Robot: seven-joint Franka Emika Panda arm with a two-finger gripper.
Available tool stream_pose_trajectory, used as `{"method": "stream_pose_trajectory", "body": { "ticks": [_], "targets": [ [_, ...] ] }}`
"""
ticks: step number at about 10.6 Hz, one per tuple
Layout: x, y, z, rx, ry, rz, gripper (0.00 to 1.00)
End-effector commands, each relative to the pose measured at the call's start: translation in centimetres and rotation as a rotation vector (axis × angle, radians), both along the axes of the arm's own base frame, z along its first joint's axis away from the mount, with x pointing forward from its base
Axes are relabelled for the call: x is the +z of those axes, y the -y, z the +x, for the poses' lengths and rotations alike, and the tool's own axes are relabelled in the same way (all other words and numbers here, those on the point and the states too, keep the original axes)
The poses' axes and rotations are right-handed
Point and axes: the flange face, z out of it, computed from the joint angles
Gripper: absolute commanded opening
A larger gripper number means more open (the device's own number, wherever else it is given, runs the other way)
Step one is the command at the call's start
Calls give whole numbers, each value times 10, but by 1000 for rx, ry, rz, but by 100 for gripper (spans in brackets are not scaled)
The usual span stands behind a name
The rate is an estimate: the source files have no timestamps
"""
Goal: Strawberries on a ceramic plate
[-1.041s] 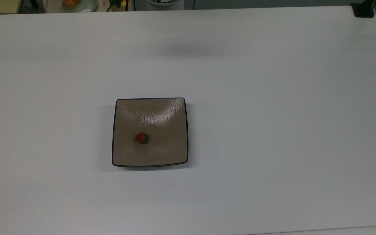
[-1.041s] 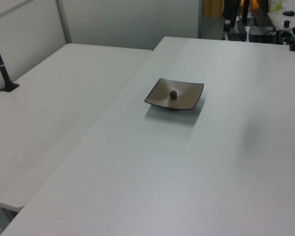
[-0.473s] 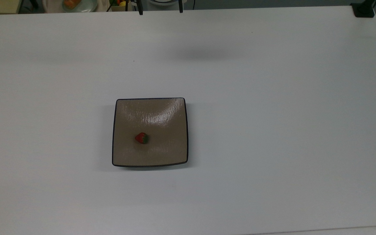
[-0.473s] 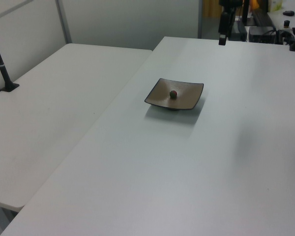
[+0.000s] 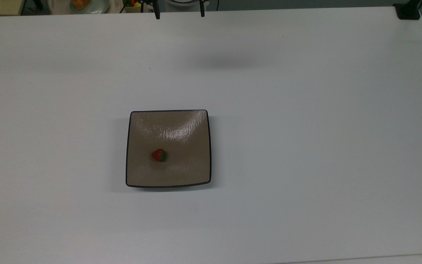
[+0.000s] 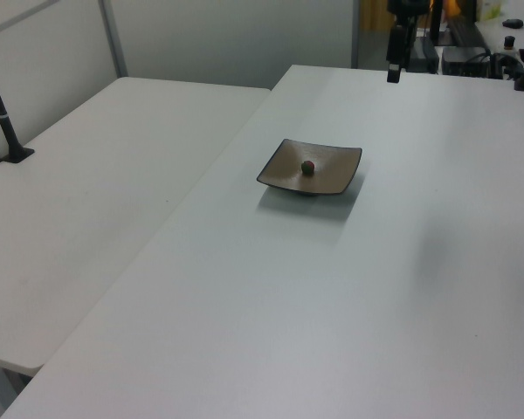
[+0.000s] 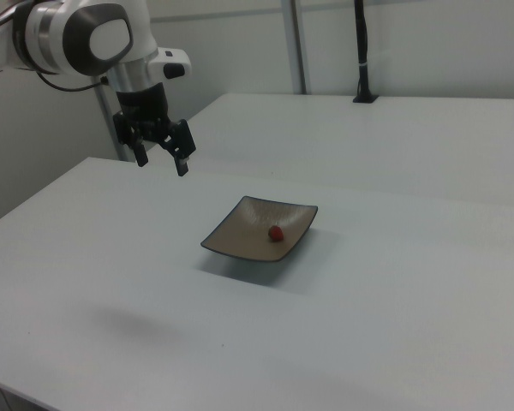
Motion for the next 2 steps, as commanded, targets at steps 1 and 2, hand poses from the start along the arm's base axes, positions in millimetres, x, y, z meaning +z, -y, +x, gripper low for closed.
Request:
{"method": "stream_pose_trajectory", "body": {
  "ticks": [1, 2],
  "targets": [
    [0, 1, -1, 10, 22, -16, 100],
    [-1, 1, -1, 10, 20, -16, 100]
  ]
}}
